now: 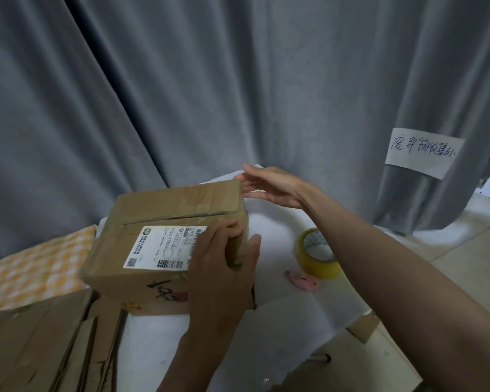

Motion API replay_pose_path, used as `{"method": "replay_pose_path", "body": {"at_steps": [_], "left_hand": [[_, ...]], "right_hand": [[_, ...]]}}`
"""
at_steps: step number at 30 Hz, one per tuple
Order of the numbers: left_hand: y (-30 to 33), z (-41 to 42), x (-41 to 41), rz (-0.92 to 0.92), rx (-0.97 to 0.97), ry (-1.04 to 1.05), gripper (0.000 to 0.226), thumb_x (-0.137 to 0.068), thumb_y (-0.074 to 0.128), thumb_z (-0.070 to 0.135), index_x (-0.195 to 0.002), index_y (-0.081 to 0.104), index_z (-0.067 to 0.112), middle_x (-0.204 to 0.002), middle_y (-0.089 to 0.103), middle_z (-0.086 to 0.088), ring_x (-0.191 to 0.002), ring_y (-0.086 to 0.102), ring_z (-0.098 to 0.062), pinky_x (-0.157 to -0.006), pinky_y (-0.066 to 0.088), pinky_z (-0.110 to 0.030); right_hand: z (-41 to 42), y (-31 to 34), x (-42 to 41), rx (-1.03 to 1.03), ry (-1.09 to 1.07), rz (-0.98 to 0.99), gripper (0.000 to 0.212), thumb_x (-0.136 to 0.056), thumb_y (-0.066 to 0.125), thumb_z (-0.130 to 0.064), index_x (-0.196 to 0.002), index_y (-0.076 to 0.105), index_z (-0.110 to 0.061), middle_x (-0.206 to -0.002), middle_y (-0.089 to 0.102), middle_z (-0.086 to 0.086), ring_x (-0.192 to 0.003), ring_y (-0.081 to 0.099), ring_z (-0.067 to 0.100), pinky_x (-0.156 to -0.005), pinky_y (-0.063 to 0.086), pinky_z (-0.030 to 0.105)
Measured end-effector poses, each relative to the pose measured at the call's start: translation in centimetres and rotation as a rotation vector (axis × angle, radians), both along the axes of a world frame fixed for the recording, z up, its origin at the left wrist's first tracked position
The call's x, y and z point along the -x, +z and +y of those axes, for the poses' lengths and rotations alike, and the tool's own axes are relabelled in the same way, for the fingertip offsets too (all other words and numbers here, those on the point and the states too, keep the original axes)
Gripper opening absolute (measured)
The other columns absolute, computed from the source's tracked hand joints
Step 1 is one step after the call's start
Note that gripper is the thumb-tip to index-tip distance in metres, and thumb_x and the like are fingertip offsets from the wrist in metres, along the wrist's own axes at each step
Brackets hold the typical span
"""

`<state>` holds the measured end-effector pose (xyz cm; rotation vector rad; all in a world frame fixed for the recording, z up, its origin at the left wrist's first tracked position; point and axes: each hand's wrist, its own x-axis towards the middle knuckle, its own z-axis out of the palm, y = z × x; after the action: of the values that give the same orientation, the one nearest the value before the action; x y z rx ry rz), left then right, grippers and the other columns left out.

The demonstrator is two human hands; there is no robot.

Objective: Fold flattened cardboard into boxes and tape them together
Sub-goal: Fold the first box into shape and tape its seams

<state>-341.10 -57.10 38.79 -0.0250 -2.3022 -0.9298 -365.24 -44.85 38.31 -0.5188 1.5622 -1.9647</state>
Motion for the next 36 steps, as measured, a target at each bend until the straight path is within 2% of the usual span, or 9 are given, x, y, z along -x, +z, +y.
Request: {"method": "replay_pose_path", "body": {"at_steps": [3, 8, 11, 13, 16, 19, 26, 29, 36], "left_hand": [[-0.4, 0.7, 0.4, -0.023, 0.041, 0.072, 0.022, -0.085, 0.071, 0.028, -0.101, 0.06, 0.018, -0.112, 0.058, 0.007, -0.104, 0.049, -0.01, -0.091, 0.043, -0.03], [-1.3, 0.2, 0.6, 0.019, 0.143, 0.07, 0.038, -0.076, 0.076, 0.009, -0.111, 0.06, 0.016, -0.113, 0.059, 0.003, -0.101, 0.049, -0.011, -0.088, 0.043, -0.027], [-1.7, 0.2, 0.8, 0.024, 0.259, 0.065, 0.044, -0.08, 0.072, 0.007, -0.122, 0.059, 0.009, -0.127, 0.059, -0.007, -0.111, 0.053, -0.021, -0.096, 0.046, -0.038], [-1.9, 0.2, 1.0, 0.001, 0.357, 0.08, 0.052, -0.087, 0.062, 0.012, -0.137, 0.052, 0.006, -0.143, 0.05, -0.01, -0.125, 0.05, -0.026, -0.106, 0.039, -0.04], [-2.1, 0.0, 1.1, -0.007, 0.455, 0.096, 0.057, -0.092, 0.052, 0.02, -0.146, 0.043, 0.006, -0.151, 0.044, -0.011, -0.136, 0.044, -0.027, -0.114, 0.025, -0.033], [-2.3, 0.0, 1.1, 0.036, 0.496, 0.126, 0.05, -0.097, 0.052, 0.024, -0.142, 0.049, 0.005, -0.146, 0.05, -0.013, -0.136, 0.047, -0.027, -0.115, 0.026, -0.035], [-2.8, 0.8, 1.4, 0.108, 0.563, 0.208, 0.039, -0.097, 0.059, 0.015, -0.134, 0.058, 0.002, -0.139, 0.057, -0.015, -0.13, 0.054, -0.029, -0.108, 0.043, -0.043], [-2.7, 0.9, 1.6, 0.112, 0.56, 0.221, 0.038, -0.098, 0.056, 0.016, -0.134, 0.058, 0.002, -0.137, 0.058, -0.016, -0.128, 0.055, -0.03, -0.106, 0.045, -0.044], [-2.8, 0.9, 1.8, 0.115, 0.567, 0.245, 0.037, -0.098, 0.057, 0.016, -0.133, 0.059, 0.003, -0.137, 0.058, -0.015, -0.128, 0.056, -0.028, -0.105, 0.046, -0.043]], "right_hand": [[0.3, -0.6, 0.2, 0.024, 0.094, 0.051, 0.016, -0.094, 0.067, -0.018, -0.105, 0.079, -0.016, -0.112, 0.073, 0.006, -0.113, 0.066, 0.018, -0.098, 0.052, 0.026], [-1.0, -1.4, -0.1, 0.109, -0.007, 0.114, 0.016, -0.09, 0.066, 0.002, -0.093, 0.076, -0.011, -0.099, 0.076, 0.007, -0.096, 0.072, 0.017, -0.088, 0.055, 0.025], [-2.0, -2.3, -1.0, 0.157, -0.177, 0.167, 0.014, -0.091, 0.064, 0.006, -0.088, 0.069, -0.007, -0.102, 0.074, 0.008, -0.091, 0.07, 0.018, -0.089, 0.056, 0.027], [-2.0, -2.6, -1.7, 0.165, -0.219, 0.179, 0.01, -0.092, 0.064, 0.004, -0.096, 0.068, -0.004, -0.108, 0.071, 0.011, -0.096, 0.068, 0.02, -0.093, 0.055, 0.029], [-0.7, -2.3, -2.7, 0.088, -0.099, 0.238, 0.028, -0.094, 0.063, 0.001, -0.122, 0.061, -0.002, -0.117, 0.066, 0.01, -0.11, 0.063, 0.022, -0.105, 0.049, 0.035], [0.0, -1.9, -3.9, -0.047, -0.006, 0.325, 0.052, -0.089, 0.07, 0.002, -0.135, 0.047, -0.005, -0.128, 0.059, 0.002, -0.122, 0.059, 0.023, -0.1, 0.049, 0.029], [0.8, -1.5, -5.2, -0.187, 0.014, 0.401, 0.076, -0.079, 0.081, 0.002, -0.141, 0.042, -0.02, -0.14, 0.051, -0.006, -0.129, 0.053, 0.011, -0.109, 0.045, 0.029], [0.1, -1.2, -5.2, -0.288, -0.105, 0.495, 0.077, -0.075, 0.085, -0.001, -0.136, 0.043, -0.019, -0.138, 0.051, -0.002, -0.125, 0.055, 0.014, -0.111, 0.043, 0.034], [0.8, -0.4, -5.0, -0.363, 0.041, 0.481, 0.098, -0.067, 0.093, -0.012, -0.144, 0.033, -0.022, -0.141, 0.041, -0.01, -0.13, 0.047, 0.005, -0.092, 0.043, 0.006]]}}
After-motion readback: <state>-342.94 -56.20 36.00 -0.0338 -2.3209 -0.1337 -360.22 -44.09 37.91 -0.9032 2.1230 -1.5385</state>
